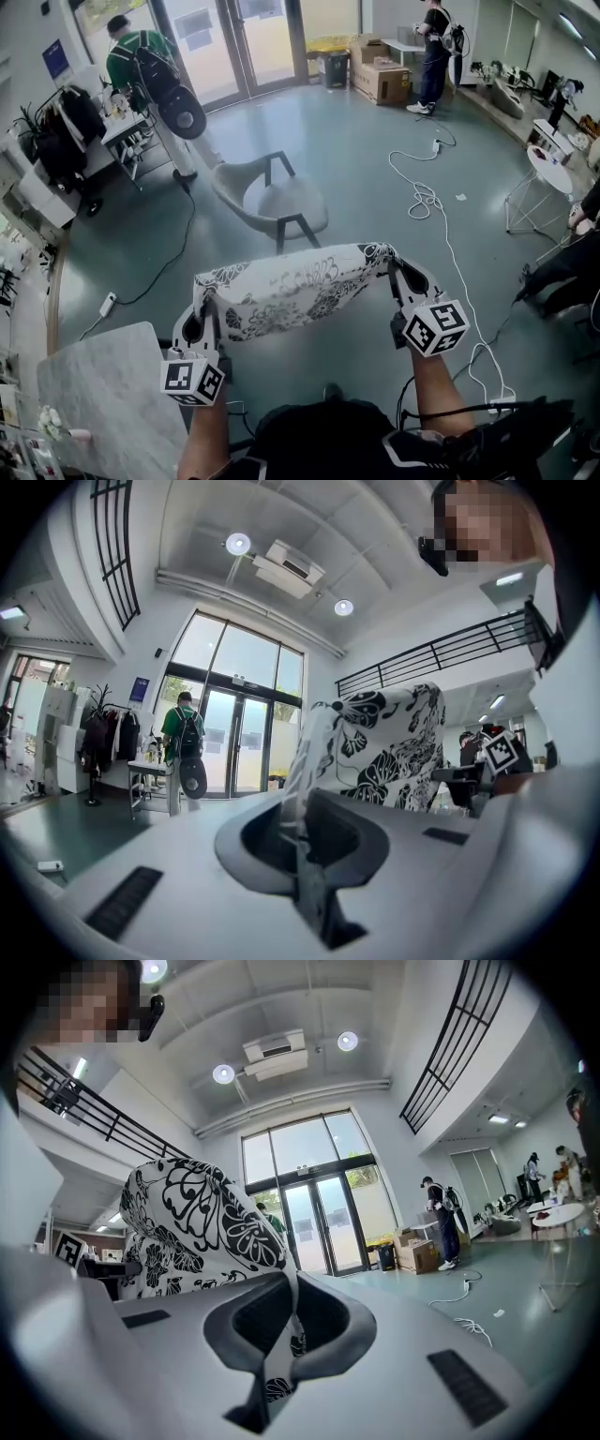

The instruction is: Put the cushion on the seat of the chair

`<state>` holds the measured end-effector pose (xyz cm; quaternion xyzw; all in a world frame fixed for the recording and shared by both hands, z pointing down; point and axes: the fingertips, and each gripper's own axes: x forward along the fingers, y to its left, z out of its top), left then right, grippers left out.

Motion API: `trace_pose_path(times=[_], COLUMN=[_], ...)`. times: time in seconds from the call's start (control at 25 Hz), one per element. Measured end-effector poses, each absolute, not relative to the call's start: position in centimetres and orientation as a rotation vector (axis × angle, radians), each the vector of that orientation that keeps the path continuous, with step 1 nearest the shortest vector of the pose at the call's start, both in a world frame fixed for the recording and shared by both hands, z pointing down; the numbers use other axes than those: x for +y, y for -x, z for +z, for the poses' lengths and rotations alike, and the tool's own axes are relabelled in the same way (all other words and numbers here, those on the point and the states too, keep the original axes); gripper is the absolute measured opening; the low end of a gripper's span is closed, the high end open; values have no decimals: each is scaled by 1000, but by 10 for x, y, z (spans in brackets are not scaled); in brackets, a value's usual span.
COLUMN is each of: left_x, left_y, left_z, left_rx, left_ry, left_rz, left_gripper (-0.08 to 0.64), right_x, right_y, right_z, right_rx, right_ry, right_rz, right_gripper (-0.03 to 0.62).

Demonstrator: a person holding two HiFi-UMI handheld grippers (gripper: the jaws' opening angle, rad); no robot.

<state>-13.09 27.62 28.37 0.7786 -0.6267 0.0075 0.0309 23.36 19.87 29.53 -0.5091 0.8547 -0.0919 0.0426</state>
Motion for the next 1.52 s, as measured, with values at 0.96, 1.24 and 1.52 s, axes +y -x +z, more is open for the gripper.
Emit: trace_pose_path(times=[0.96, 1.24, 1.52], left_x=[185, 159, 105], left_y=[121, 133, 176], left_z=[318, 349, 331], left_rx=[-1904, -1930, -1909], left_ry=[-2390, -2387, -2354], left_rz=[16, 34, 40], left_gripper=[21, 21, 21], right_x=[117, 87, 32], right_y=[-246, -232, -190], right_z=[327, 356, 332], right_rx=[2607, 2630, 2650], right_ry=[1608, 1617, 1636], right_rz=[-305, -290, -312], right_gripper=[15, 15, 15])
